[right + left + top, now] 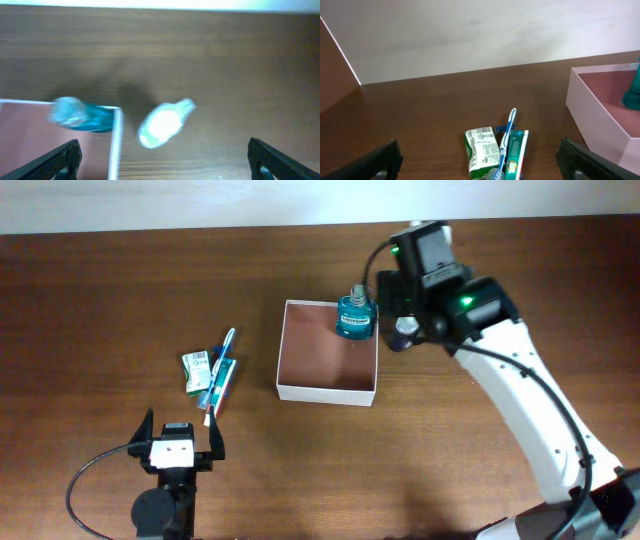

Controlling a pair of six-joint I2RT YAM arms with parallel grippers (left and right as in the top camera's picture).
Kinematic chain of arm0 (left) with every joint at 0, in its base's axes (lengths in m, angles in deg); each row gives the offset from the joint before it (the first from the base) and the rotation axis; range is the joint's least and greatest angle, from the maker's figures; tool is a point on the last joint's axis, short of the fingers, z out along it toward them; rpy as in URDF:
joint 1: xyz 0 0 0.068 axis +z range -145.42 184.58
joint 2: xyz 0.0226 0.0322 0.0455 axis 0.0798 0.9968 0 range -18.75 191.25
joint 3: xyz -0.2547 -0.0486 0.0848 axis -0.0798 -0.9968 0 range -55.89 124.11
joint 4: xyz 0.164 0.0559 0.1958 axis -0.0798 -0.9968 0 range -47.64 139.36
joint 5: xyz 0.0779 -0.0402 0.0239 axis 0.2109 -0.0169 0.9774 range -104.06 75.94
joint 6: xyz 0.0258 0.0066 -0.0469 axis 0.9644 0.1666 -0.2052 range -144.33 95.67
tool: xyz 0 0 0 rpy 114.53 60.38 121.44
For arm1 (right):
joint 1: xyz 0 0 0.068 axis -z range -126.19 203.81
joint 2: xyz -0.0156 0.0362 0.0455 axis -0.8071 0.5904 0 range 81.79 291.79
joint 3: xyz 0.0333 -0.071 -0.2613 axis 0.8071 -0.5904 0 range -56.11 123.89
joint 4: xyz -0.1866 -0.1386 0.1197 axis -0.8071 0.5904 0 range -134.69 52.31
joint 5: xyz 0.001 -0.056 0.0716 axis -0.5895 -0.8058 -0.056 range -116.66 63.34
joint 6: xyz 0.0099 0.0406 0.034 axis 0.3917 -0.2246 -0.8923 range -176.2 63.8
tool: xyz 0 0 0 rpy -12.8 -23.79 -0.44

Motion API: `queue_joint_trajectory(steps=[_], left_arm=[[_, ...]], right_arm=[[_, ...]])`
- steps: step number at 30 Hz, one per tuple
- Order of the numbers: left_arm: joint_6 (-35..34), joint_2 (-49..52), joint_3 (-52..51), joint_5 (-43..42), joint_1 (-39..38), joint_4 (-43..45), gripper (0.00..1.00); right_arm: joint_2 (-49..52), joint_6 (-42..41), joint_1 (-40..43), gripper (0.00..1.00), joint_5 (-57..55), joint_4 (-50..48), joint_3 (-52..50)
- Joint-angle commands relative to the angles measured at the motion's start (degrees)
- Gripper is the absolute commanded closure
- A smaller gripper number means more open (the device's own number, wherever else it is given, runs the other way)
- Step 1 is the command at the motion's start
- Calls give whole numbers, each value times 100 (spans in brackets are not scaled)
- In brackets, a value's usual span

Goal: Pack container
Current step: 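Lower the Listerine into the box's back corner and release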

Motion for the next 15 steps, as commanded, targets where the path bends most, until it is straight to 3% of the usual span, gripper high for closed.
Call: queue_joint_trajectory(steps=[1, 11, 15], left_arm=[[90, -55, -46, -63, 28, 17, 0], [90, -55, -46, -63, 28, 17, 1], [90, -55, -46, -63, 28, 17, 1]], right_arm=[[81, -503, 404, 1, -111, 151, 44], [304, -586, 1001, 1, 1300, 214, 31], [385, 52, 1001, 1, 1276, 214, 22]])
